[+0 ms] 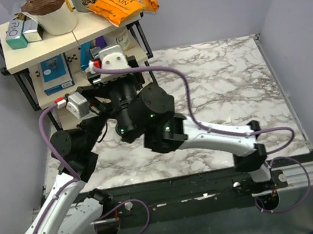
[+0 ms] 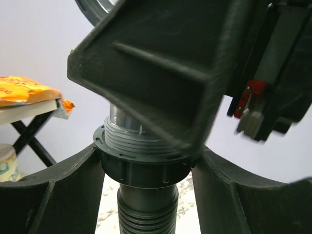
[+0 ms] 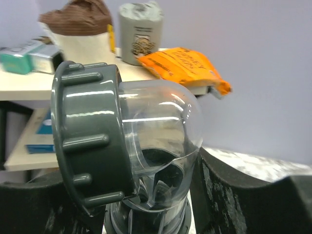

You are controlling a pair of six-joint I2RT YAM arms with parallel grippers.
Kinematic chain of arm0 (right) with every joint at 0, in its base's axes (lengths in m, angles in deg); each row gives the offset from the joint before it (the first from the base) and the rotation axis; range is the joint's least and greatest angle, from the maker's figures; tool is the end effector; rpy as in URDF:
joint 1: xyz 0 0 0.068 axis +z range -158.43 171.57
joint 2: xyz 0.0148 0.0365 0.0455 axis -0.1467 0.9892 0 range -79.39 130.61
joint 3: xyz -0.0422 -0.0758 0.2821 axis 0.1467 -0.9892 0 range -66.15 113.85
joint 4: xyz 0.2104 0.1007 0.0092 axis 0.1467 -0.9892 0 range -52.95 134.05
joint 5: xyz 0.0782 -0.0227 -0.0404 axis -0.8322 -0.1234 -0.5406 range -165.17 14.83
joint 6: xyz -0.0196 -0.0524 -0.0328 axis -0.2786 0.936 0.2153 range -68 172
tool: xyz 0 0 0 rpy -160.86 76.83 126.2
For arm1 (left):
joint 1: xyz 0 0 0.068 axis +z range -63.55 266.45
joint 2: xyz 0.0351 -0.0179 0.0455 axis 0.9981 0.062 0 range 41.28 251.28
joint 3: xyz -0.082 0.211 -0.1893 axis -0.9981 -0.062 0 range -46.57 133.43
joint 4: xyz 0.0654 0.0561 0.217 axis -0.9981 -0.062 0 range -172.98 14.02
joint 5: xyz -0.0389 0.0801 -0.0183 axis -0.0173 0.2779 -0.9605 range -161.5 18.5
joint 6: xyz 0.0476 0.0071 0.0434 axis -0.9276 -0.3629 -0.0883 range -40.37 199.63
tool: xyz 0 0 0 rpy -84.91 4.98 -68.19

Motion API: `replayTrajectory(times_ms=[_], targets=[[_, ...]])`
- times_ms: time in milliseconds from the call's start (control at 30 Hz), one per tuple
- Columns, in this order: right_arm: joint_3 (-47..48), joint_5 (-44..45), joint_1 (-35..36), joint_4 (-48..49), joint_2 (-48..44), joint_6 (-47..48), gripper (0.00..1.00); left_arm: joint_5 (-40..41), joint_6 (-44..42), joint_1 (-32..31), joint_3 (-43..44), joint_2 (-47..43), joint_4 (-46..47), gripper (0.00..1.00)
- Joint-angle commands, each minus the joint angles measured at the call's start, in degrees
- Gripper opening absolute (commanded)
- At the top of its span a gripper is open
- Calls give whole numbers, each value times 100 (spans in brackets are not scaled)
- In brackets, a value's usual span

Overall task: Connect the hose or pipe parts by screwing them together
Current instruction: Install the adaptor on the pipeline.

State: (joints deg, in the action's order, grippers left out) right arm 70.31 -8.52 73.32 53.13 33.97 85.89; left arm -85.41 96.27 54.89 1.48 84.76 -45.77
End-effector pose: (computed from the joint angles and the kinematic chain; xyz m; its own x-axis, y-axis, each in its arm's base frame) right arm 0.1016 0.3768 0.5665 0.2200 -0.0227 -0.9752 -0.1906 0.9795 -0.0658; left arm 0.0979 -0.0744 0.4582 0.2721 -0.4933 -0.8262 0.7871 0.6080 -0.1038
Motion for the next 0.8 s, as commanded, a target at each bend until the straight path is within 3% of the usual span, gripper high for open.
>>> replayTrajectory(times_ms=[0, 67, 133, 167, 200, 233, 267, 300, 333, 367, 500, 633, 767], targets=[[1373, 1368, 77, 2723, 1038, 3343, 26, 670, -329, 44, -59, -16, 55, 0], [1209, 1351, 77, 2660, 934, 3291, 42, 723, -285, 44, -68, -24, 28, 0], [393, 1193, 174, 2154, 522, 2950, 51, 723, -267, 44, -77, -42, 2, 0], [285, 905, 209, 1411, 94, 1660, 56, 732, -258, 44, -85, -50, -16, 0], [441, 632, 244, -824, -102, 708, 58, 732, -249, 44, -94, -51, -33, 0], [547, 256, 244, -1908, -269, -276, 61, 758, -241, 44, -103, -51, -33, 0], [461, -618, 218, -2458, -741, -1348, 67, 758, -232, 44, -103, -59, -33, 0], [182, -1106, 218, -2786, -1006, -1602, 69, 767, -240, 52, -112, -68, -33, 0], [-387, -1485, 201, -2806, -1305, -1796, 71, 767, -249, 53, -112, -77, -33, 0], [-610, -2489, 183, -2920, -1699, -2085, 78, 785, -267, 44, -103, -94, -42, 0], [-1033, -4228, -1, -3561, -2264, -2334, 89, 802, -267, 44, -86, -112, -69, 0], [-1481, -5626, -256, -3808, -2817, -2334, 93, 539, -153, 52, -77, -121, -69, 0], [-2009, -7012, -879, -3765, -3346, -2728, 93, -415, 250, 70, -59, -121, 19, 0]])
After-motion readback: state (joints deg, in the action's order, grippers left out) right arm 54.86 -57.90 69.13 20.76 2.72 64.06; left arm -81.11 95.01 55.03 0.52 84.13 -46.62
